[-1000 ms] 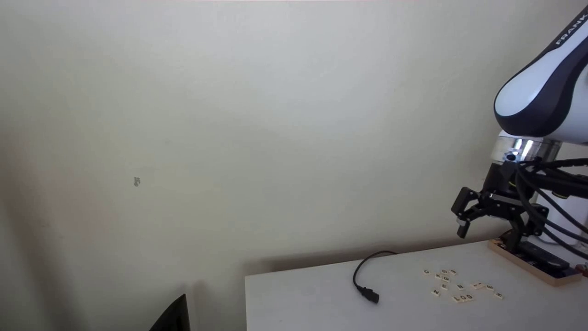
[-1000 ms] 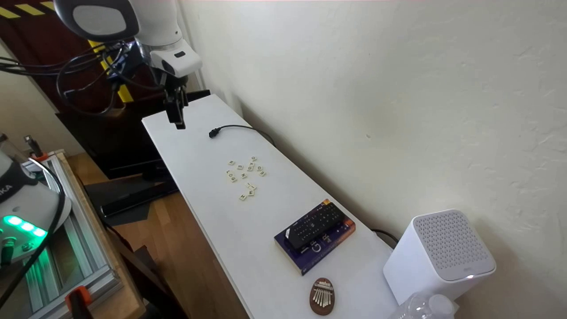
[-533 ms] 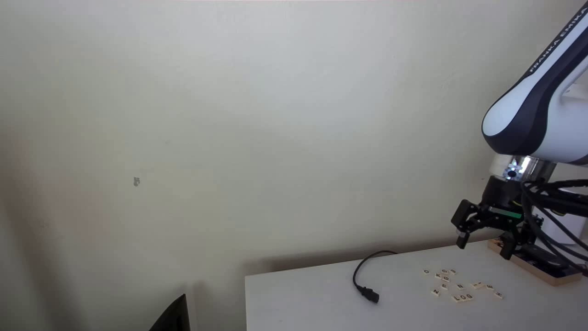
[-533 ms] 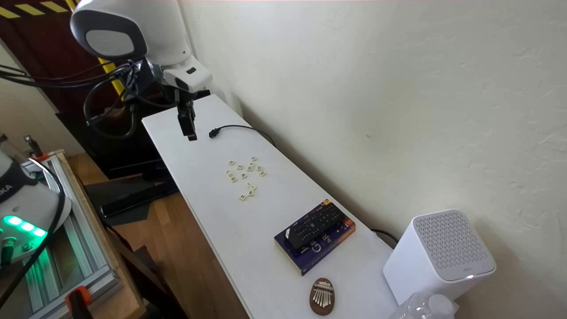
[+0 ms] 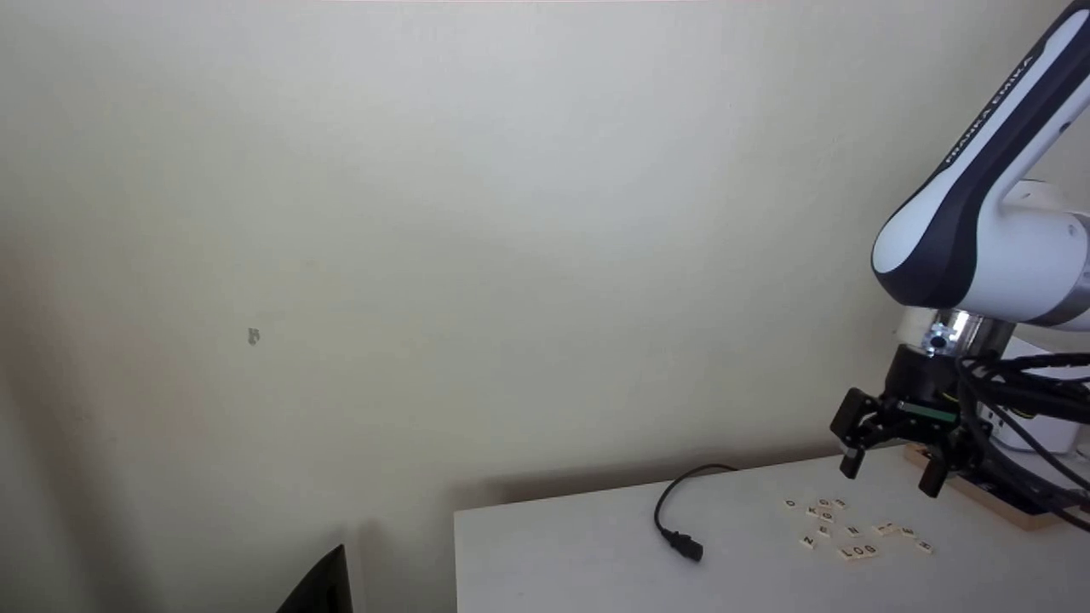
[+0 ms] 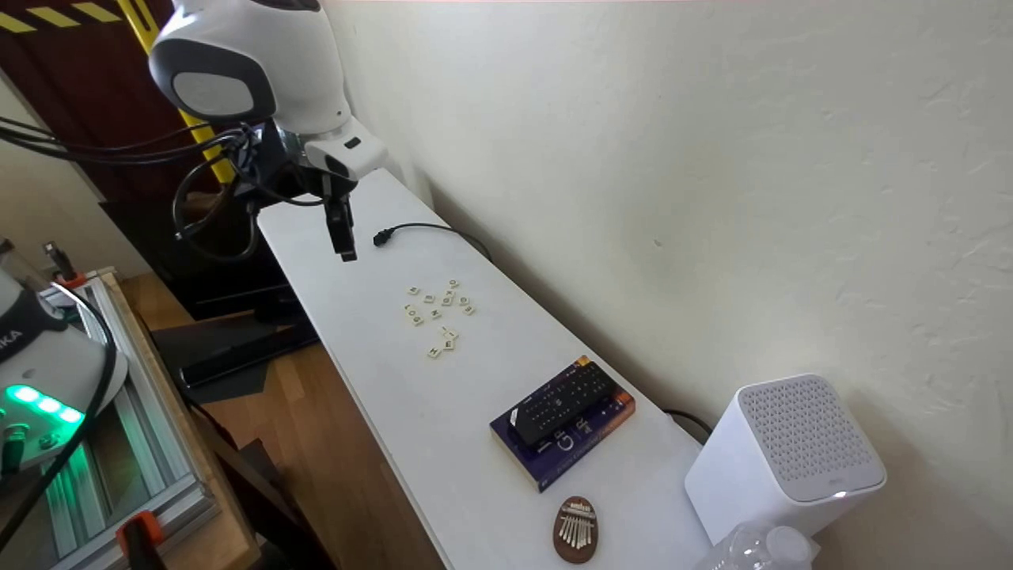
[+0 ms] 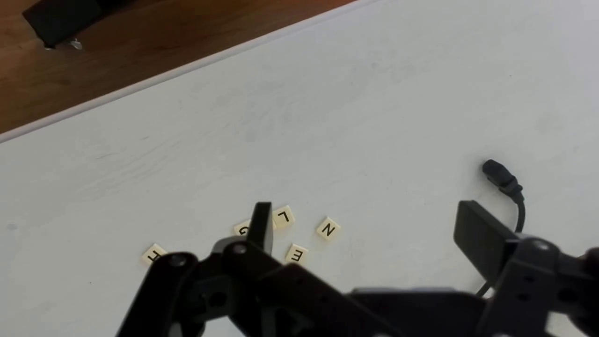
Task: Replace the letter L with H on the lined up letters on the ;eft to spell the word HOG
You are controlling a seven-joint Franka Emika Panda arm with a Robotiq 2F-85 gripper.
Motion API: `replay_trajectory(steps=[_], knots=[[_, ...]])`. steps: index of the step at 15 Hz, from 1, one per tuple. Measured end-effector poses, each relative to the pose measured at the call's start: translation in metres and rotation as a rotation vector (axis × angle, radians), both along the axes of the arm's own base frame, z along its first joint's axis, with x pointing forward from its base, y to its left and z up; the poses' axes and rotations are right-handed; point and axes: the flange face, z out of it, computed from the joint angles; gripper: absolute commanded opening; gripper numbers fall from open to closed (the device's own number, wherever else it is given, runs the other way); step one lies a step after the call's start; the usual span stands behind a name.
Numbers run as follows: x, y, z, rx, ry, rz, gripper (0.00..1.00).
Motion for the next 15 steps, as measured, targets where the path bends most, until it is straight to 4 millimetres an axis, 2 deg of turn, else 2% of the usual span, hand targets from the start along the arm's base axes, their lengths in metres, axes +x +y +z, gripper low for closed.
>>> replay_trajectory(steps=[5,11,15], knots=[[-0.002,0.004,-0.005,0.001,0.01,0.024,1.0],[0.003,0.018,-0.033,0.004,0.025,0.115,1.0],[0.019,0.022,-0.052,-0.043,-0.024,0.135,1.0]])
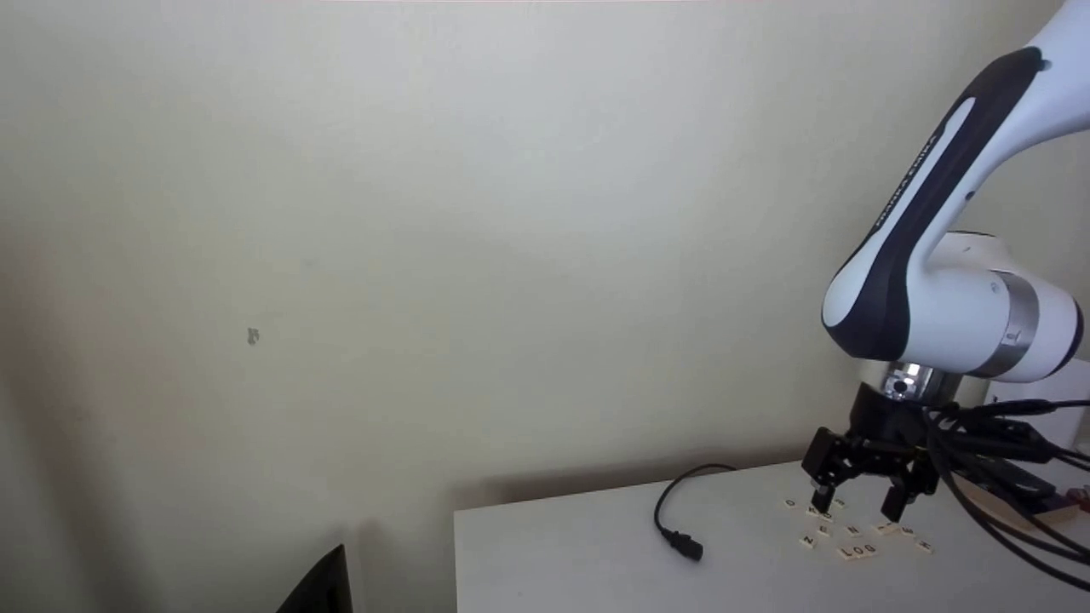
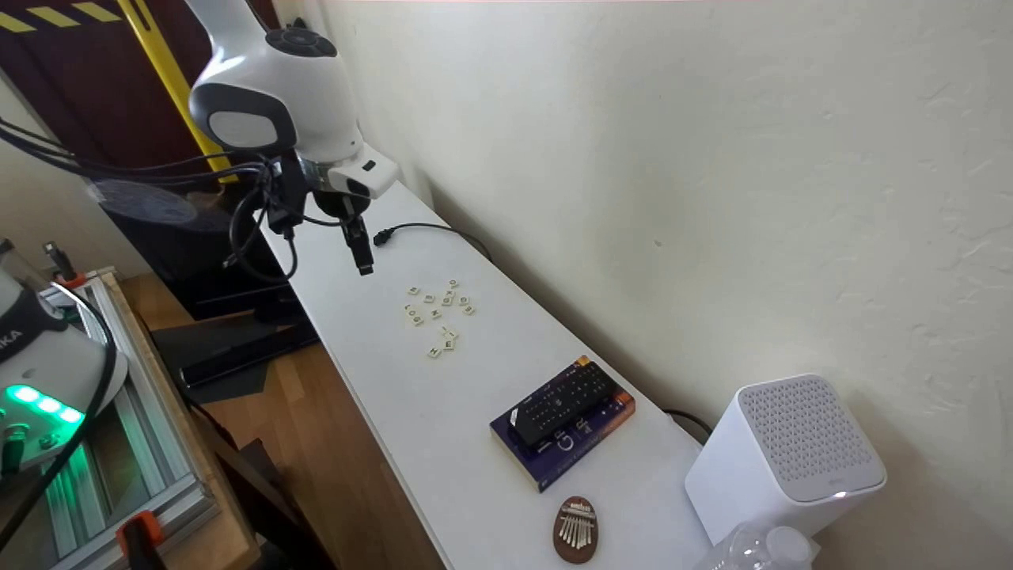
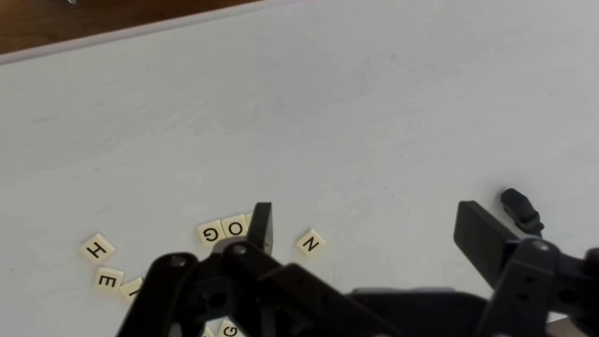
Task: Replace the letter L with H on the lined up letters on the ;eft to spell the word HOG
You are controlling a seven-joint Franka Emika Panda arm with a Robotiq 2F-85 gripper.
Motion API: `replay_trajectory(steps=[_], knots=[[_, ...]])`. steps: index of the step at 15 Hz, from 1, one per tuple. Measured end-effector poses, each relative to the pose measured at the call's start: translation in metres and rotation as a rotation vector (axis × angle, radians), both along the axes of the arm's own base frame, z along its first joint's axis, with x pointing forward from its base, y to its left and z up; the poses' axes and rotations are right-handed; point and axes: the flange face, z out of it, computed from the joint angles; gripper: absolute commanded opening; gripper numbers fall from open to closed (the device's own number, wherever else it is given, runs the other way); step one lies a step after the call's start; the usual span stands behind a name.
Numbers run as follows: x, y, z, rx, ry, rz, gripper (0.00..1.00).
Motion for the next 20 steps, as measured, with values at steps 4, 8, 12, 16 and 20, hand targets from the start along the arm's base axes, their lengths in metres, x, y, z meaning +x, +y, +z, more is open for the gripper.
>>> replay_trajectory(steps=[4,8,12,16,20], knots=[[0.015,0.004,-0.023,-0.02,-0.021,0.011,1.0],[0.022,0.001,-0.048,-0.028,-0.006,0.005,0.66],[0.025,-0.003,-0.067,-0.031,0.015,-0.004,0.37],[0.029,-0.009,-0.077,-0.041,0.017,-0.015,0.08],[0.032,-0.019,-0.08,-0.057,0.013,-0.03,0.0]])
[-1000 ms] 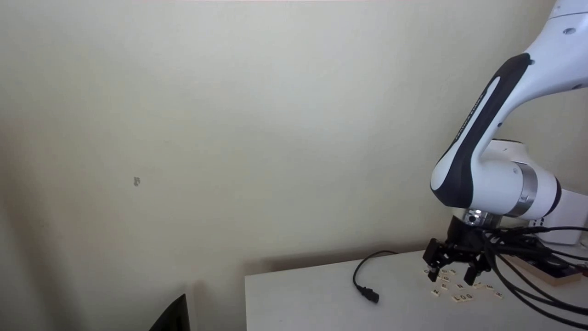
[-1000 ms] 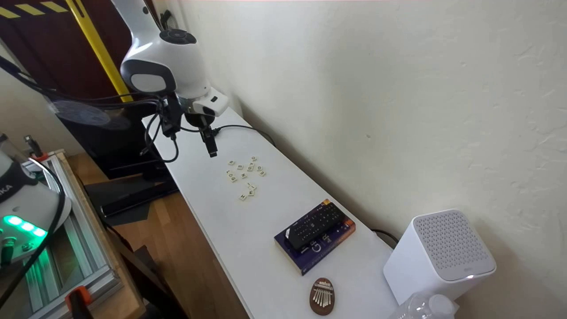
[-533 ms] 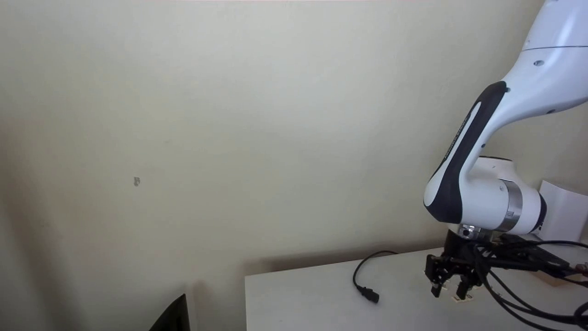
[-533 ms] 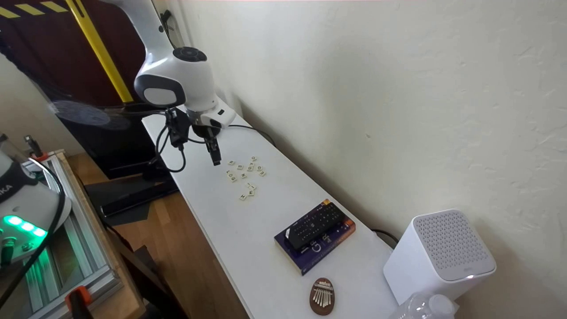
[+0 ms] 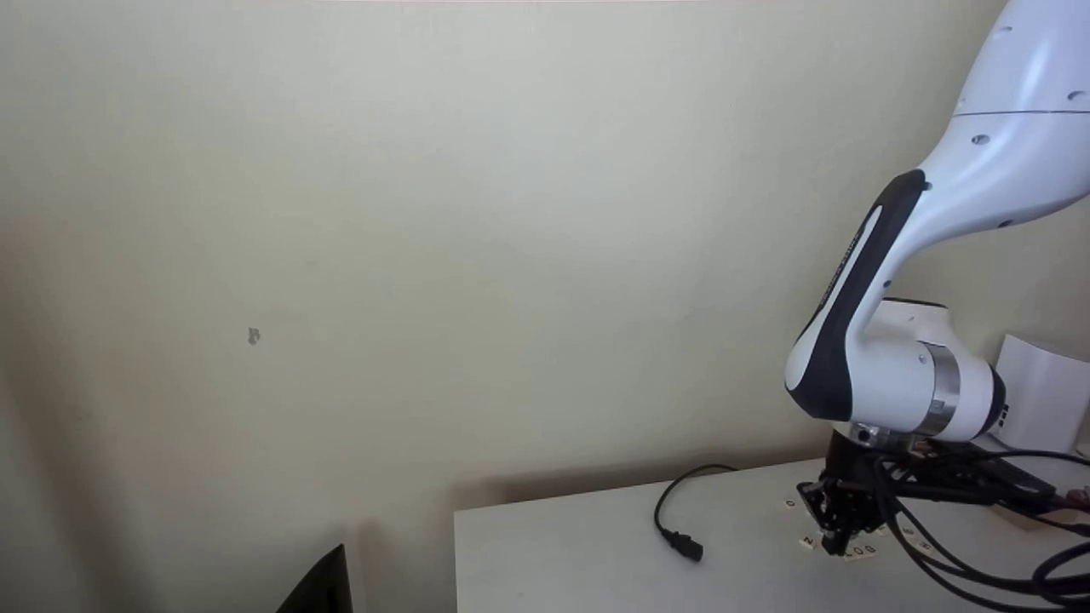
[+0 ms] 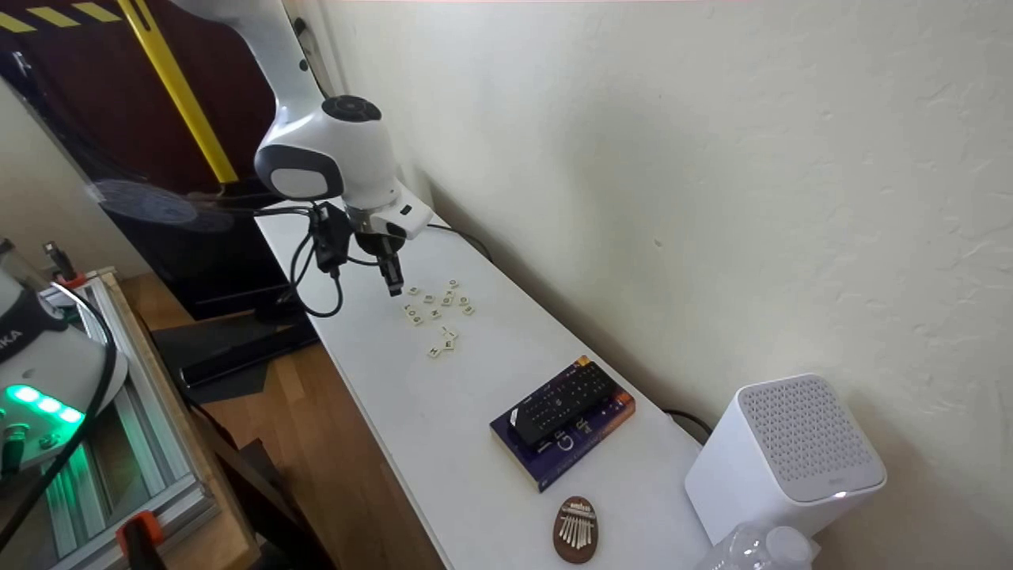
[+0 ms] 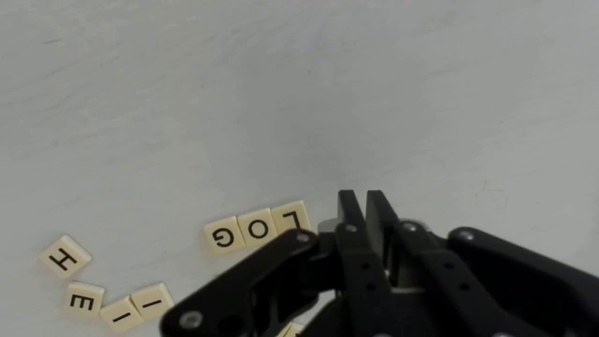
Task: Replace the letter L with H on the lined up letters on the ;eft to spell the word HOG
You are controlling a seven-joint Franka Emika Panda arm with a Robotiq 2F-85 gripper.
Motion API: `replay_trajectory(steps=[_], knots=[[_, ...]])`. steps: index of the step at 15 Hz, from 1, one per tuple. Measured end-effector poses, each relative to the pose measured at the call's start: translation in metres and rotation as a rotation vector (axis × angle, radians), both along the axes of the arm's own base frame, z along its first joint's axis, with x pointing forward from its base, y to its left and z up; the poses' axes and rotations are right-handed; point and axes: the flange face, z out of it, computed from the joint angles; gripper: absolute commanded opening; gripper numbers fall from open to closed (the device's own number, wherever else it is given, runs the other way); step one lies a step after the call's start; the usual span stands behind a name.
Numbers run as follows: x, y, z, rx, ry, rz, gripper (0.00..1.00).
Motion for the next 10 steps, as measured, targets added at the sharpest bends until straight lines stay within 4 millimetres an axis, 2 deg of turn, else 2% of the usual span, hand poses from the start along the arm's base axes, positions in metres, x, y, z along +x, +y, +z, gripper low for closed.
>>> replay_trajectory(steps=[10], knots=[[-0.002,-0.016,0.001,-0.05,0.006,0.001,0.0]])
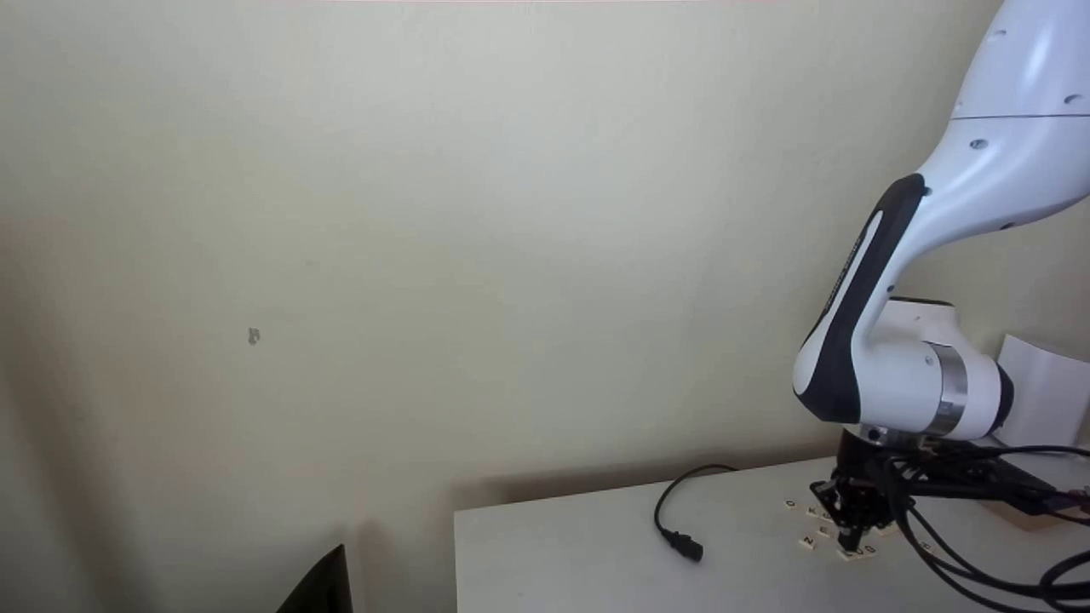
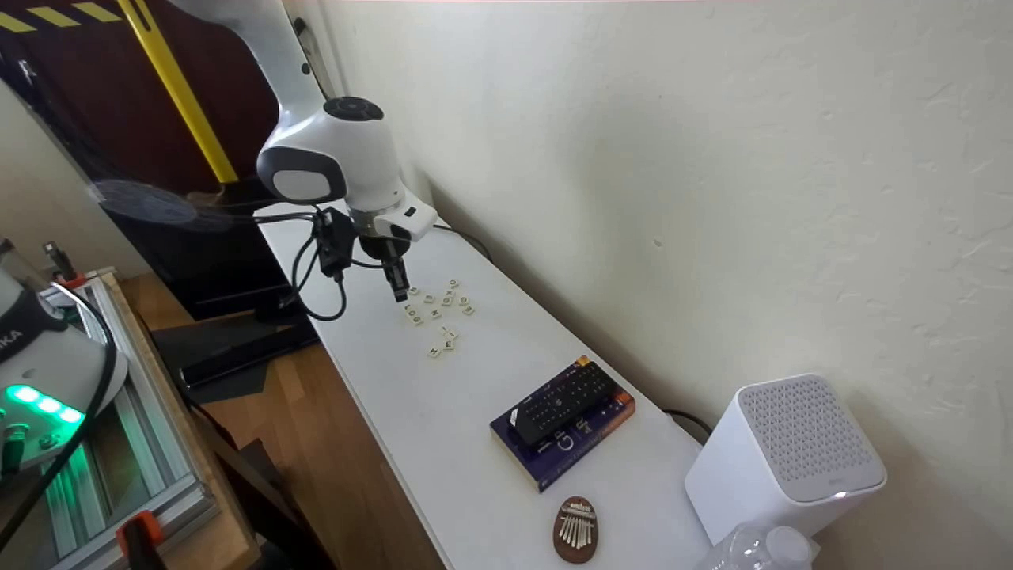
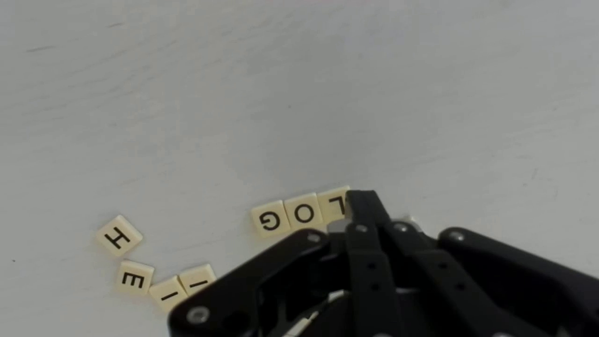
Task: Replace the letter L with H on the lined up letters on the ;eft to spell the word HOG
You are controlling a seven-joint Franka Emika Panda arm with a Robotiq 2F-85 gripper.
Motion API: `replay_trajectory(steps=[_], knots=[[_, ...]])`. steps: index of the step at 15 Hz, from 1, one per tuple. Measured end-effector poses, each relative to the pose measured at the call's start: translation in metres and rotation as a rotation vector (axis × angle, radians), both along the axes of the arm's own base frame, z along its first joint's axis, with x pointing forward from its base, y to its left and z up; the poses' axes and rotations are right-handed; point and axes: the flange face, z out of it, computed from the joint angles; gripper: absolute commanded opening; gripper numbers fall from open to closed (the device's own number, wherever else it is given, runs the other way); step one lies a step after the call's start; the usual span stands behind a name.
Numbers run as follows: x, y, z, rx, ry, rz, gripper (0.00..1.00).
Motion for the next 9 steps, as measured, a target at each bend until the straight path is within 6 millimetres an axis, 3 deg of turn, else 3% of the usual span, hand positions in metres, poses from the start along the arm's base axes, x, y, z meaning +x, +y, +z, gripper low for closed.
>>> replay_trajectory(steps=[9], knots=[[-0.0024,0.0007,-0.004,-0.014,0.015,0.012,0.0]])
